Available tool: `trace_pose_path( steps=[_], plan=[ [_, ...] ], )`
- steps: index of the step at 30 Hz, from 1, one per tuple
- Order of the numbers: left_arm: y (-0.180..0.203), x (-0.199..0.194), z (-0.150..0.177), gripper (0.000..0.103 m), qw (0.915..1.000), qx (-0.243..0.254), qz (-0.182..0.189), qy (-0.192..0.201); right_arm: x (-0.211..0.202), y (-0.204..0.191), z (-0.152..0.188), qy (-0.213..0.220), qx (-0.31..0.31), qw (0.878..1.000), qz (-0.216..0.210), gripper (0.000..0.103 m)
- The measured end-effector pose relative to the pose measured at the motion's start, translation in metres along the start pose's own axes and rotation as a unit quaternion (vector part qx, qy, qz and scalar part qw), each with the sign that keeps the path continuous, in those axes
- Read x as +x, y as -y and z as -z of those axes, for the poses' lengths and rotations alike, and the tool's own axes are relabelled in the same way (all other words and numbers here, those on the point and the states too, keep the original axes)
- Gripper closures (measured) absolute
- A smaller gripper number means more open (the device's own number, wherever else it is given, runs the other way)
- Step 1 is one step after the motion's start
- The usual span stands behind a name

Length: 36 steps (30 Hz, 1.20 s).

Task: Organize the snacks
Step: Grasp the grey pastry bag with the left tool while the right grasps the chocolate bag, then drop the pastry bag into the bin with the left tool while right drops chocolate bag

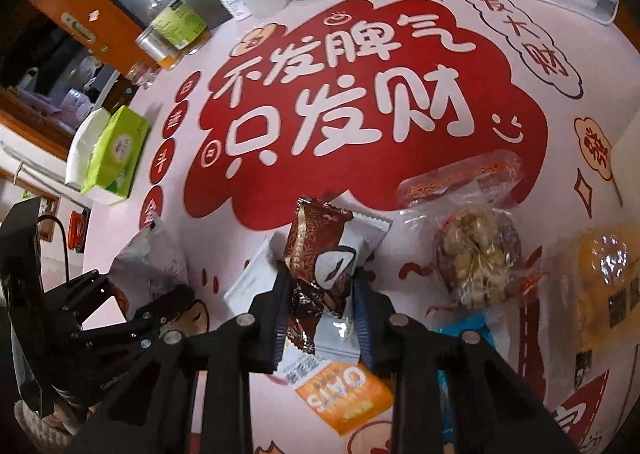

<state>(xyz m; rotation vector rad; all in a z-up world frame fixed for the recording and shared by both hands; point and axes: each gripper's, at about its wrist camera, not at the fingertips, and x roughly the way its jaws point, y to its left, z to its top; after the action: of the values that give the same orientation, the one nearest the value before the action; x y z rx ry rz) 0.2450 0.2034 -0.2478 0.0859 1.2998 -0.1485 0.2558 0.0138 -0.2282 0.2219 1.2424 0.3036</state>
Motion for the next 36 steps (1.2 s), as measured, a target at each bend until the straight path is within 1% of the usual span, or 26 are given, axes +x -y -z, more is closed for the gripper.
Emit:
trace_pose_path(
  steps=[3, 6, 9, 11, 16, 19, 21, 24, 25, 27, 28, 30, 31, 36],
  plan=[
    [0.007, -0.015, 0.01, 0.054, 0.9997, -0.022, 0.001, 0.012, -0.012, -0.005, 0.009, 0.009, -0.012, 1.0, -0.008, 0.075],
    [0.015, -0.043, 0.02, 0.054, 0.9983, -0.047, 0.009, 0.032, -0.031, -0.009, 0.021, 0.024, -0.022, 0.999, -0.015, 0.076],
    [0.027, -0.068, 0.03, 0.054, 0.997, -0.059, 0.018, 0.048, -0.052, -0.012, 0.037, 0.035, -0.033, 0.999, -0.024, 0.076],
    [0.04, -0.082, 0.035, 0.054, 0.9966, -0.058, 0.022, 0.054, -0.066, -0.011, 0.047, 0.041, -0.041, 0.998, -0.024, 0.076],
    [0.082, -0.109, 0.048, 0.054, 0.9968, -0.035, 0.032, 0.064, -0.103, 0.002, 0.074, 0.055, -0.053, 0.997, -0.023, 0.076],
    [0.117, -0.12, 0.048, 0.054, 0.997, -0.015, 0.034, 0.068, -0.13, 0.019, 0.088, 0.074, -0.061, 0.995, -0.01, 0.076],
    [0.137, -0.126, 0.044, 0.054, 0.9967, -0.007, 0.042, 0.07, -0.148, 0.031, 0.095, 0.089, -0.062, 0.994, 0.001, 0.076],
    [0.174, -0.141, 0.035, 0.054, 0.9951, 0.01, 0.056, 0.081, -0.177, 0.057, 0.1, 0.116, -0.047, 0.992, 0.014, 0.076],
    [0.192, -0.147, 0.03, 0.054, 0.9941, 0.02, 0.06, 0.088, -0.188, 0.067, 0.1, 0.128, -0.041, 0.991, 0.019, 0.076],
    [0.215, -0.155, 0.022, 0.054, 0.9926, 0.033, 0.065, 0.097, -0.207, 0.085, 0.102, 0.149, -0.032, 0.988, 0.031, 0.076],
    [0.234, -0.161, 0.016, 0.054, 0.9912, 0.044, 0.071, 0.103, -0.218, 0.096, 0.103, 0.16, -0.027, 0.986, 0.036, 0.076],
    [0.256, -0.166, 0.006, 0.054, 0.989, 0.056, 0.082, 0.11, -0.235, 0.116, 0.104, 0.178, -0.018, 0.983, 0.047, 0.076],
    [0.274, -0.17, 0.0, 0.054, 0.9871, 0.065, 0.092, 0.114, -0.244, 0.127, 0.105, 0.187, -0.013, 0.981, 0.054, 0.075],
    [0.338, -0.183, -0.024, 0.054, 0.9805, 0.092, 0.112, 0.133, -0.275, 0.175, 0.105, 0.216, 0.018, 0.973, 0.082, 0.075]
  ],
)
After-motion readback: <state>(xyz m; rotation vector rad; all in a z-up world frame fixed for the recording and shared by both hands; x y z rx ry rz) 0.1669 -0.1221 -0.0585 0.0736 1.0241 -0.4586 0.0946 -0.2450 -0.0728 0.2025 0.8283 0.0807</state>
